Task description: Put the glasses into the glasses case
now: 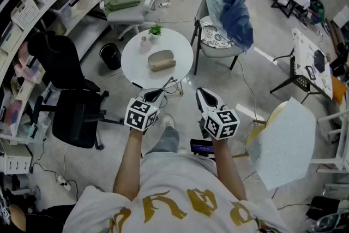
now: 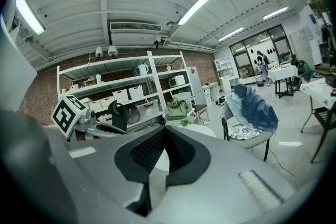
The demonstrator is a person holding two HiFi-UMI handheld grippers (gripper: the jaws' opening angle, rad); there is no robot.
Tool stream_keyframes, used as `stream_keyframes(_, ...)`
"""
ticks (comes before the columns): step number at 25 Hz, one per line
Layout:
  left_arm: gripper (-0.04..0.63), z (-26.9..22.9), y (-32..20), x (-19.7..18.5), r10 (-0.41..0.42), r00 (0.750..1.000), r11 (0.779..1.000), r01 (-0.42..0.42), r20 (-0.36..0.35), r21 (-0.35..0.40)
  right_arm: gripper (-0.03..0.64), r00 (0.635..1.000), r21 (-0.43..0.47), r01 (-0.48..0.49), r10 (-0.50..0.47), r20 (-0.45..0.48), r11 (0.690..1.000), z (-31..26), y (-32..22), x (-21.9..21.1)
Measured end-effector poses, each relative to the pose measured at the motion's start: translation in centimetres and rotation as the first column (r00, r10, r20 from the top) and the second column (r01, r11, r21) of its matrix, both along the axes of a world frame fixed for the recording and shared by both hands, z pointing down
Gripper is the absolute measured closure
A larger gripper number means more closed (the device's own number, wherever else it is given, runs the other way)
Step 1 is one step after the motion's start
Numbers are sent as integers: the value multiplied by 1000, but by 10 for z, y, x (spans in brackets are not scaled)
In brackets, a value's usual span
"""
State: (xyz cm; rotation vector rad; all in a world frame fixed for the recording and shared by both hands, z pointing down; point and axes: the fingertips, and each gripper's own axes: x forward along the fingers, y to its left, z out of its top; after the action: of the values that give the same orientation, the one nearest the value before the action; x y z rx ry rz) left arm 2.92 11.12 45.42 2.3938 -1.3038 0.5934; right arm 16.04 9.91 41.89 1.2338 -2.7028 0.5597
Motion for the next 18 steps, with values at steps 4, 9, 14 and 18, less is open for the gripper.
stream_keyframes(4, 580, -1, 14, 5, -2, 1000, 1000, 2, -5, 1, 591, 1000, -5, 8, -8, 3, 1000, 2, 14, 2)
stream_keyframes(9, 580, -2, 32, 3, -23, 1000, 1000, 23, -19, -6, 590, 1000, -10, 21, -21, 7, 1000, 2, 28, 2)
stream_keyframes(14, 580, -5, 35, -1, -37, 999, 999, 37, -15, -4, 589, 999, -12, 32, -31, 42, 999, -3, 31, -1)
stream_keyframes(18, 580, -4, 30, -1, -33, 999, 999, 33, -13, 0, 589, 999, -18, 31, -30, 34, 999, 1, 28, -2)
